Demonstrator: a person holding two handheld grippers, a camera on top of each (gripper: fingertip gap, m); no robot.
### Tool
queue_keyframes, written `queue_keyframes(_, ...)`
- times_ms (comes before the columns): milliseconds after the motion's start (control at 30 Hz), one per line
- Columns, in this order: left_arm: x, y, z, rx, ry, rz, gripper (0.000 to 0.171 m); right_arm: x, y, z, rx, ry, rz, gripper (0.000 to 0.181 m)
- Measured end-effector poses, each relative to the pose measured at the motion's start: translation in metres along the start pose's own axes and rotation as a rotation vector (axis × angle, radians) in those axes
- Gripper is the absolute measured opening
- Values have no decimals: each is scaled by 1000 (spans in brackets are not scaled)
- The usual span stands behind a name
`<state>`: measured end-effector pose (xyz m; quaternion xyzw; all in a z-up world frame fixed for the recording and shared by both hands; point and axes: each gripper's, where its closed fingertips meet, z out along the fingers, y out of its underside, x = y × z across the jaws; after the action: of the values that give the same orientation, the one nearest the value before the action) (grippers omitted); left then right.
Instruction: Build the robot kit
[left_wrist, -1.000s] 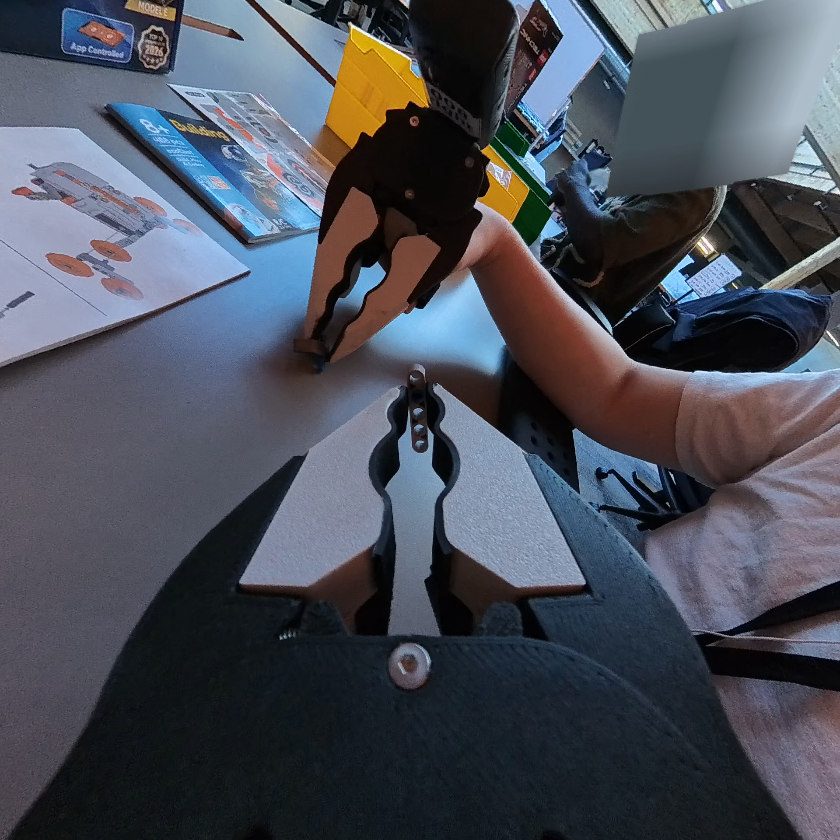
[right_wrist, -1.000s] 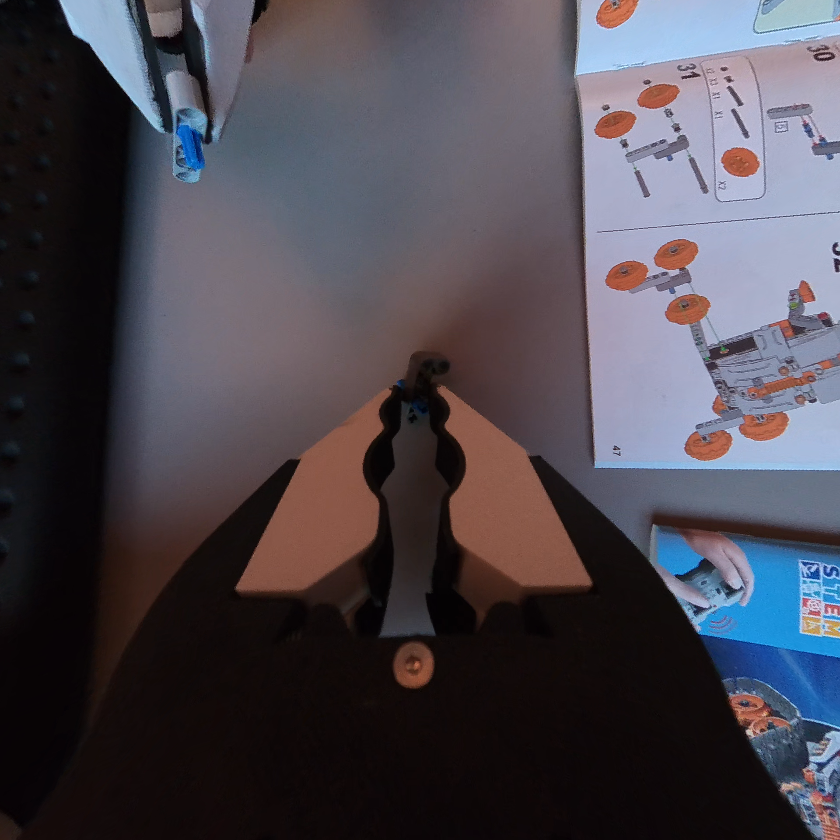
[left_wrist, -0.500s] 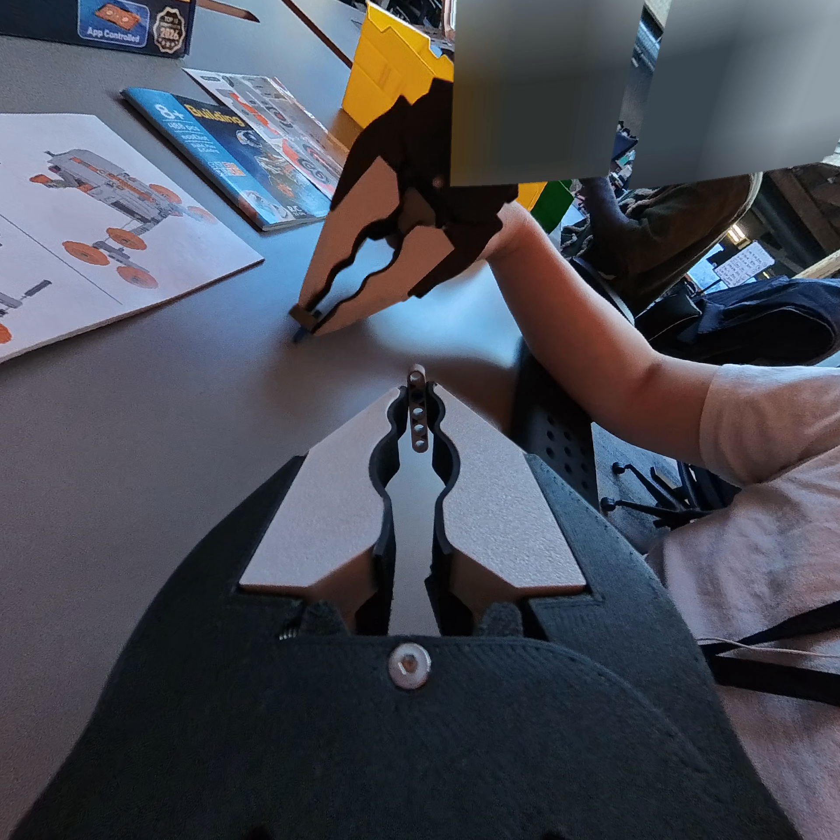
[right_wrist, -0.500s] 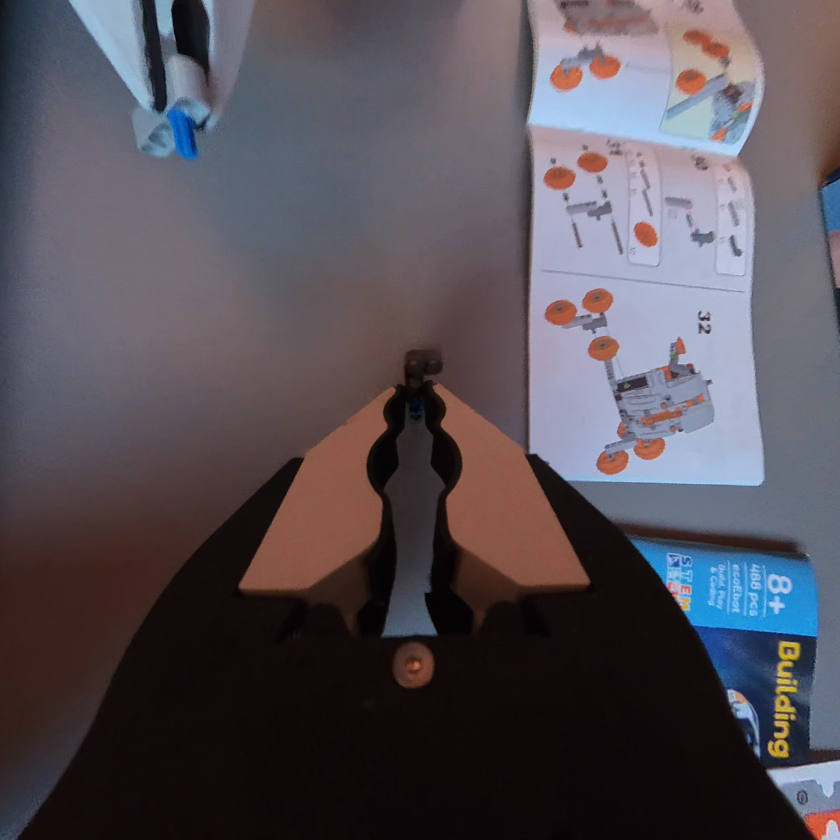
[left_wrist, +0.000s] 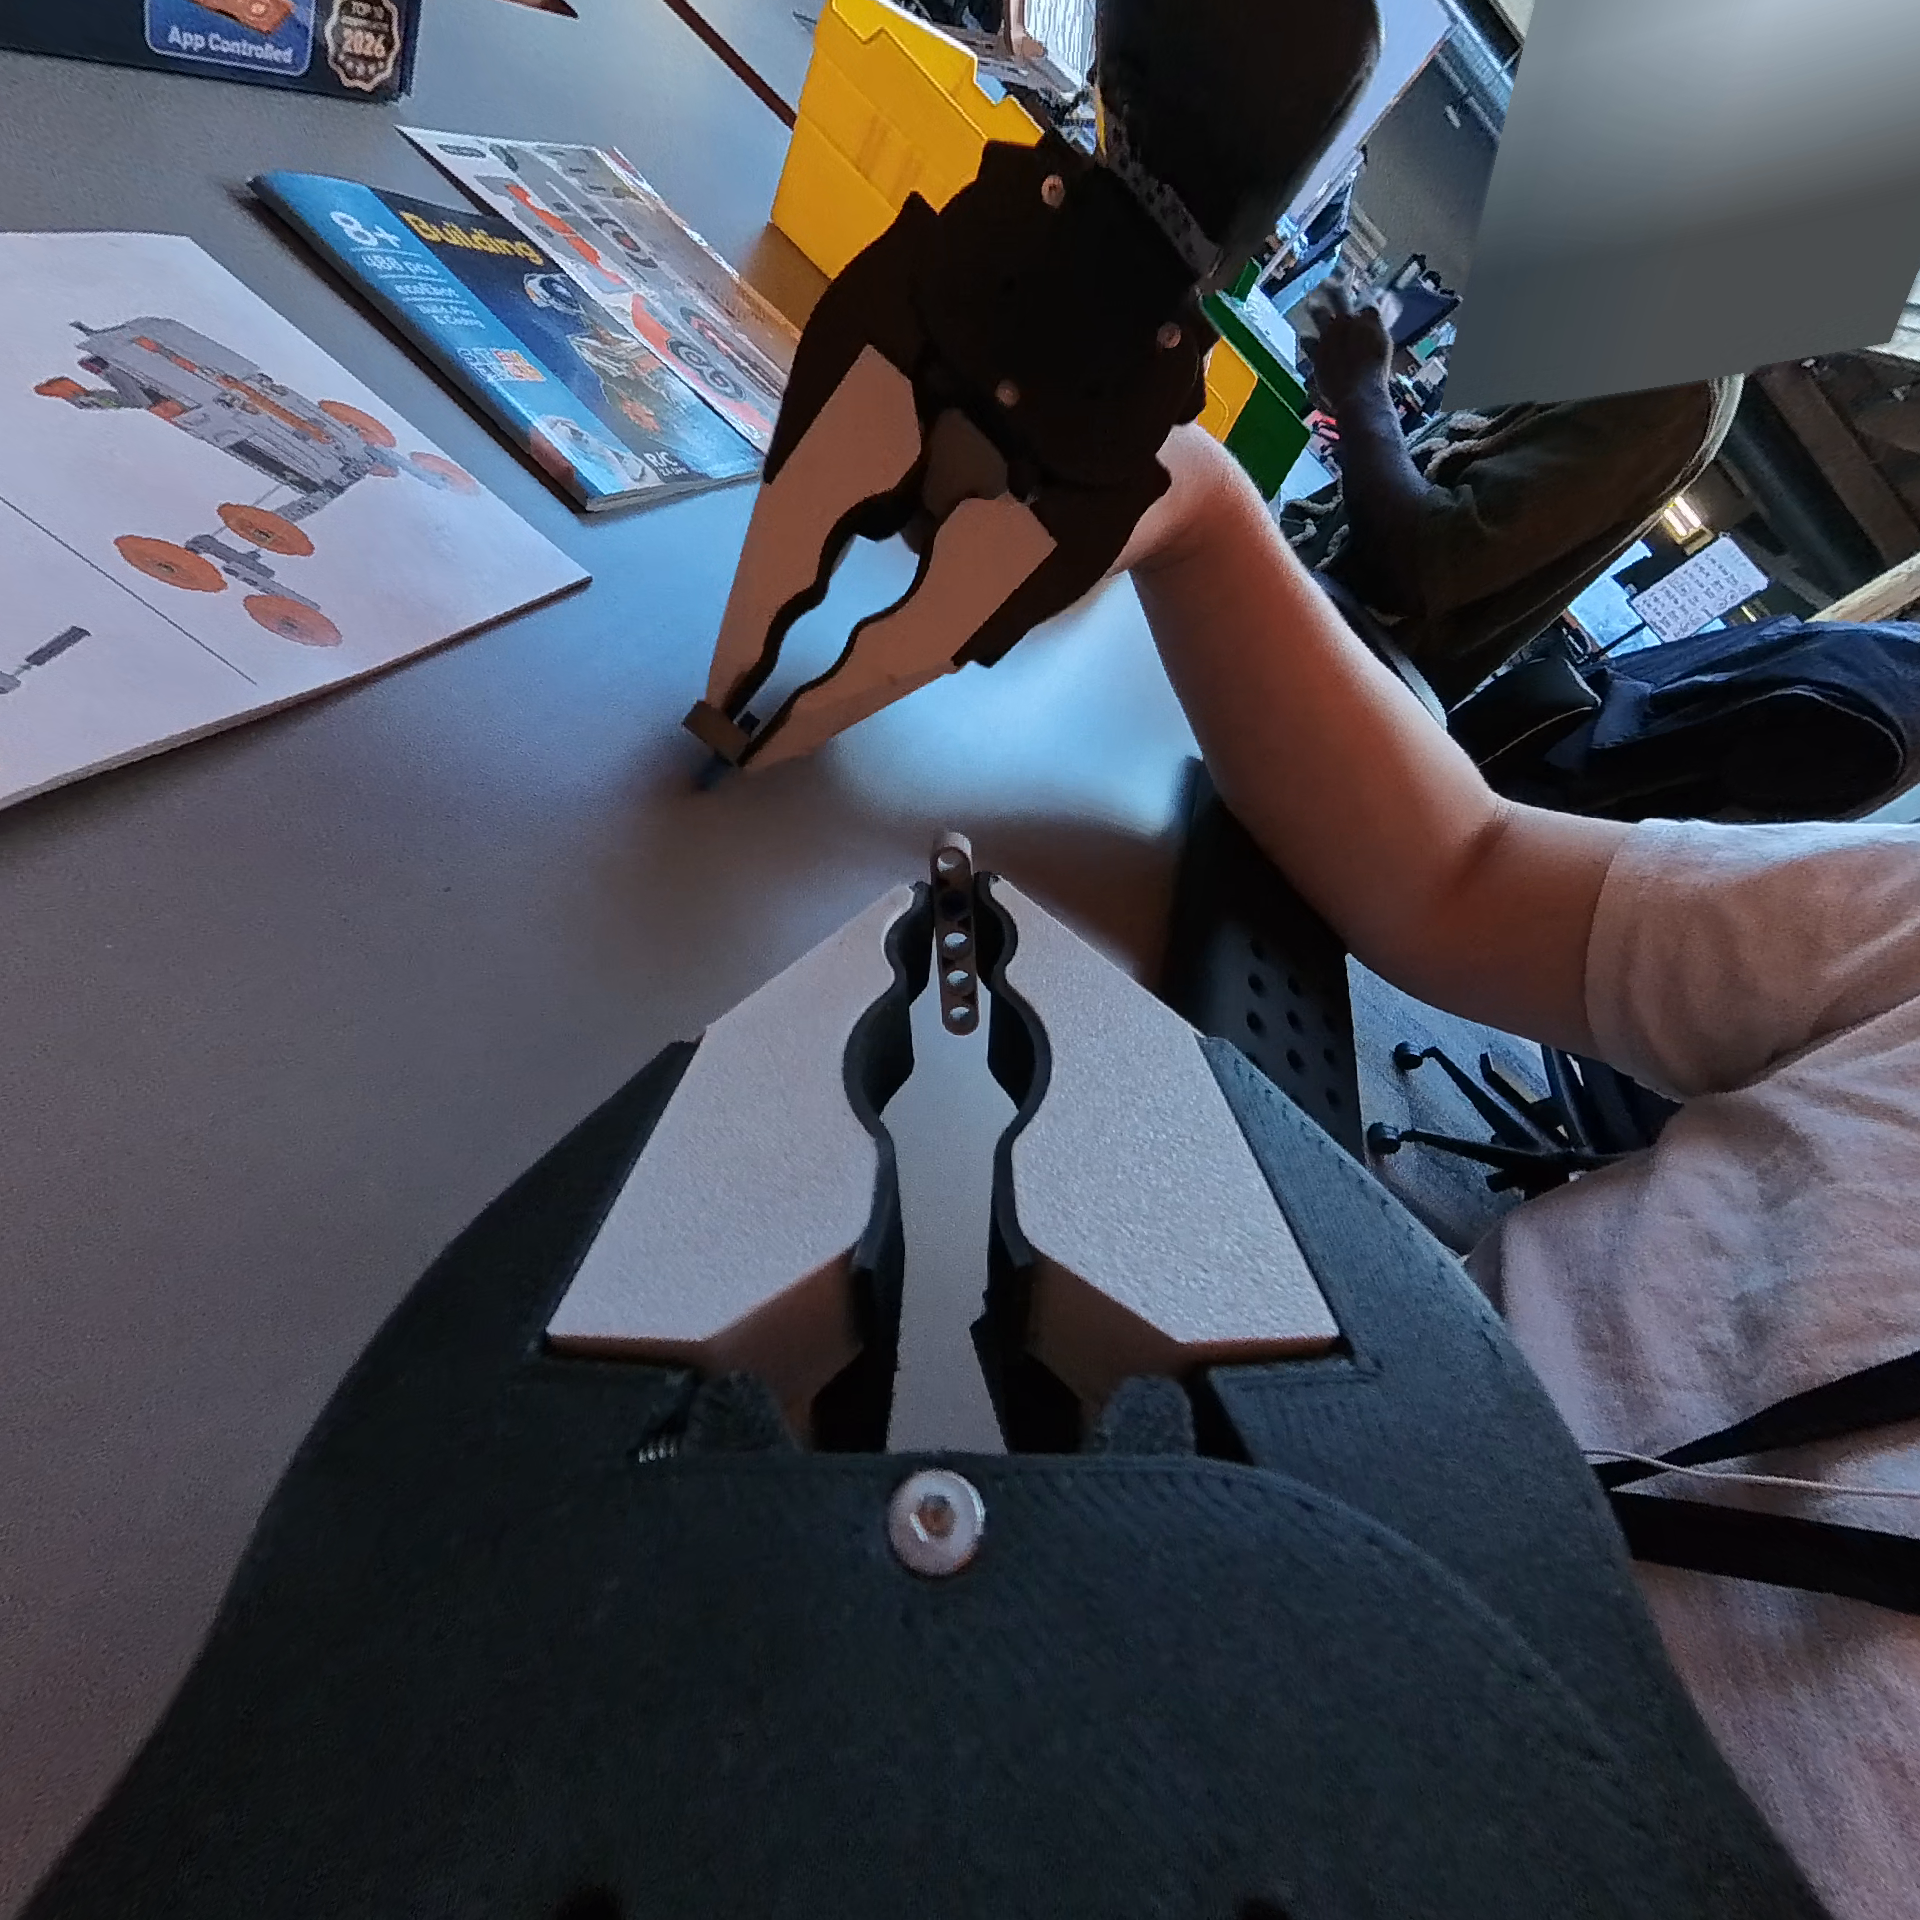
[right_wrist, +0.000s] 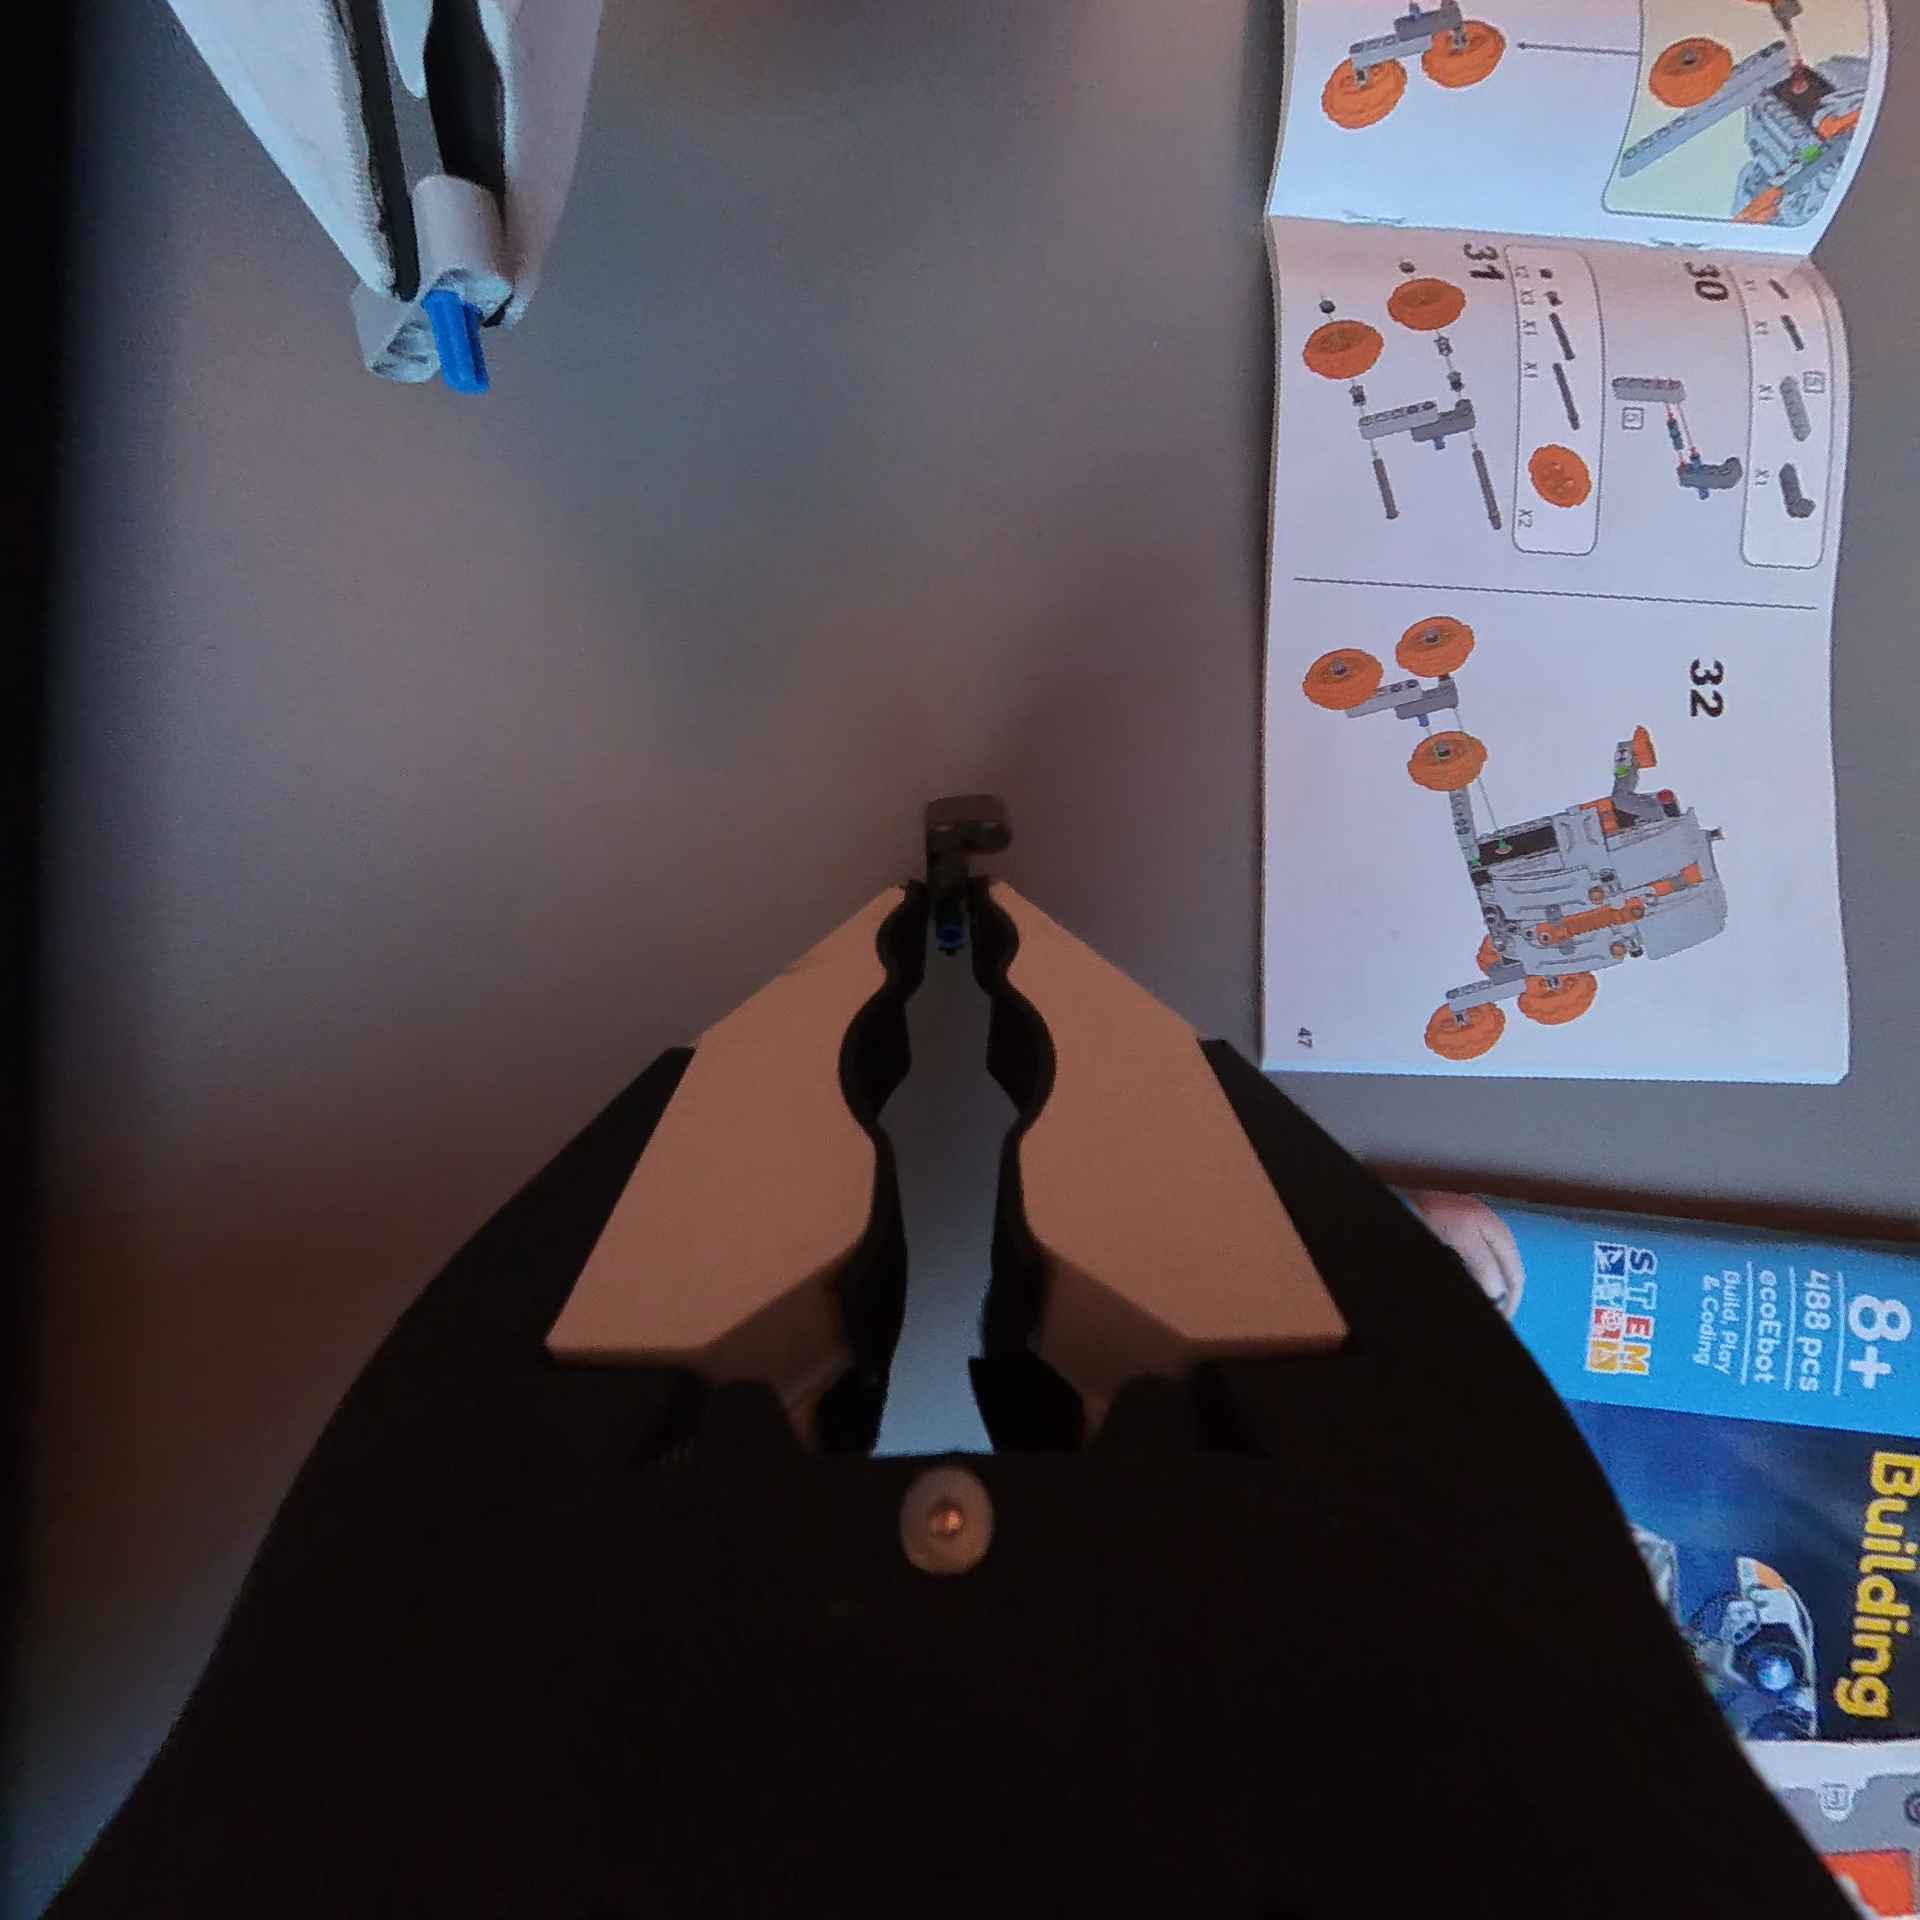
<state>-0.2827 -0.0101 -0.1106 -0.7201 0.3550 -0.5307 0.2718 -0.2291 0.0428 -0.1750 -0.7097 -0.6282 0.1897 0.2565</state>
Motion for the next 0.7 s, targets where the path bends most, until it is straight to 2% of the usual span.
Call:
queue_keyframes(133,-2,0,0,1,-5,-14,5,1,-12,-10,102,-39,82,7)
queue_keyframes(333,-6,-11,-7,68,-13,-43,5,2,-74,-49,518,-262,381,7)
queue_keyframes(433,-4,-20,-13,122,3,-39,5,-2,-98,-66,667,-382,493,7)
queue_keyframes(567,0,-31,-20,191,21,-5,5,-15,-117,-75,785,-507,612,7)
queue_keyframes(700,7,-40,-26,252,78,-17,5,-26,-117,-68,805,-463,608,6)
